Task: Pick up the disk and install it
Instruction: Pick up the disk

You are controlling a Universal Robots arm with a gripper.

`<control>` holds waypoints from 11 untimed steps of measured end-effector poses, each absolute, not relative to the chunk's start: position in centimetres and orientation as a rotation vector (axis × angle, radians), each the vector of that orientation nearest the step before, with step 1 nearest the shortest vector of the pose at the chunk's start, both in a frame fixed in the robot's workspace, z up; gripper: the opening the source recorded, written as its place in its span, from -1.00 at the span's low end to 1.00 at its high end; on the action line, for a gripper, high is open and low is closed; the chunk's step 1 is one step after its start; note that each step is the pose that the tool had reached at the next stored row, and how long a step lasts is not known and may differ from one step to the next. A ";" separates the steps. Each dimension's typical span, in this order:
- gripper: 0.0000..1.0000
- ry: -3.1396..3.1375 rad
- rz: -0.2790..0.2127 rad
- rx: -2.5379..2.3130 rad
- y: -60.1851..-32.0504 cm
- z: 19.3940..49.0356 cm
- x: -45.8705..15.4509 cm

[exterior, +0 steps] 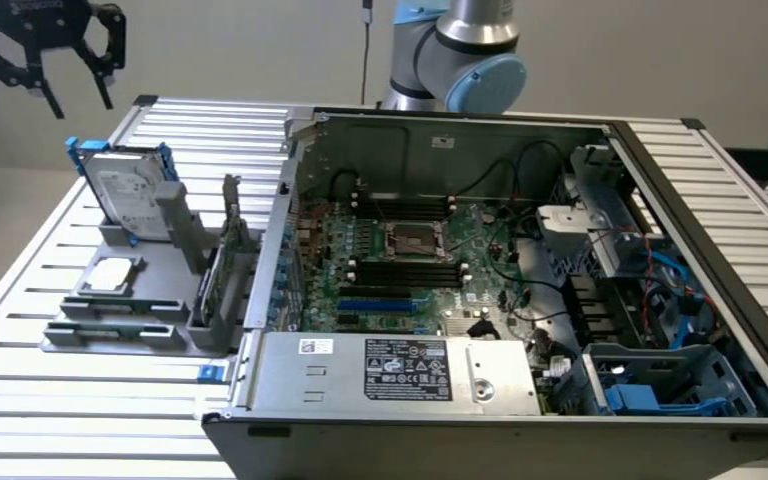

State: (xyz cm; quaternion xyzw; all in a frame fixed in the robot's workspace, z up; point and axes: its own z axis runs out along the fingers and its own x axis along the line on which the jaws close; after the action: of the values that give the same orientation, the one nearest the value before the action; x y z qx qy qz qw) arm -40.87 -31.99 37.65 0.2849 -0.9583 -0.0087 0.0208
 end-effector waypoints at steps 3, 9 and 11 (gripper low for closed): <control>0.07 -2.946 -0.025 0.963 -32.0 37.5 -40.9; 0.07 -2.888 -0.022 1.123 -32.0 37.2 -40.9; 0.07 -2.867 -0.021 1.174 -32.0 37.0 -40.9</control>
State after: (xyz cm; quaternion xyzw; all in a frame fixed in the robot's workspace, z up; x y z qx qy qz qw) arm -40.87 -31.98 37.04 0.3790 -0.9251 -0.0066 0.0216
